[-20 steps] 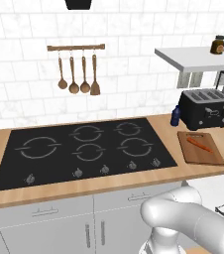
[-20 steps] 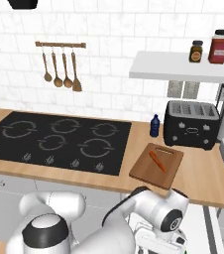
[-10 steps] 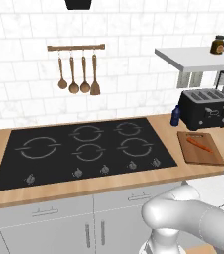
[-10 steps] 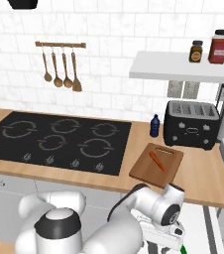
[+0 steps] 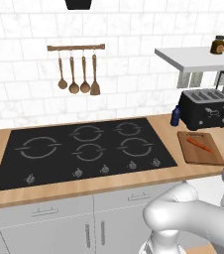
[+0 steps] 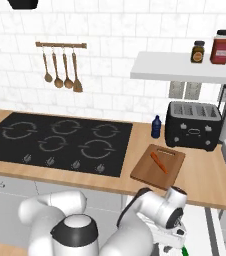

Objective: Place the appropriate cutting tool for cutting the carrot skin on the cutting board.

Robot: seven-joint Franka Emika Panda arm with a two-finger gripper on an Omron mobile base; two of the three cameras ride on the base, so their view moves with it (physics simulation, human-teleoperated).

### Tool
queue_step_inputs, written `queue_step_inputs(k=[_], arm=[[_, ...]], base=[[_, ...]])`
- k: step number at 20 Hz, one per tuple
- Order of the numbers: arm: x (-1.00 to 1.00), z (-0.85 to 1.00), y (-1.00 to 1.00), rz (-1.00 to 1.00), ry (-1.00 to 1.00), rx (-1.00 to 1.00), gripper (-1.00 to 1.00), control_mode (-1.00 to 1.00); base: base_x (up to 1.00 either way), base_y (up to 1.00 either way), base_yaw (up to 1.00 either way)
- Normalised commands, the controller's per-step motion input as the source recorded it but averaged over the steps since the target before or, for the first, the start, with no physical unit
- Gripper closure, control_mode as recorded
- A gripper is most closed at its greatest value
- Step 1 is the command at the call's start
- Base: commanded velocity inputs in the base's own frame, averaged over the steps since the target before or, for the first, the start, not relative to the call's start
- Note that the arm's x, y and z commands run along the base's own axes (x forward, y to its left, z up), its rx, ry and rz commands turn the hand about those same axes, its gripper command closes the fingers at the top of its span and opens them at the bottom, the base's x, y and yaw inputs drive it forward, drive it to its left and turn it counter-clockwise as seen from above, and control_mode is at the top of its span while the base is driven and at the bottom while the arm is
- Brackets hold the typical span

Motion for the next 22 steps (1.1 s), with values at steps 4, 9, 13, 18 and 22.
queue_step_inputs(k=[4,9,13,18,22], arm=[[0.12,-0.37,0.0,0.02,-0.06,-0.02,-1.0,-1.0],[0.07,-0.44,0.0,0.02,-0.03,-0.03,-1.0,-1.0],[-0.01,-0.33,0.19,0.03,-0.06,-0.03,-1.0,-1.0],[-0.16,-0.44,0.54,0.03,-0.03,-0.07,-1.0,-1.0],[-0.12,-0.58,0.6,0.01,0.0,-0.06,-1.0,-1.0]], base=[[0.0,0.0,0.0],[0.0,0.0,0.0],[0.0,0.0,0.0],[0.0,0.0,0.0],[0.0,0.0,0.0]])
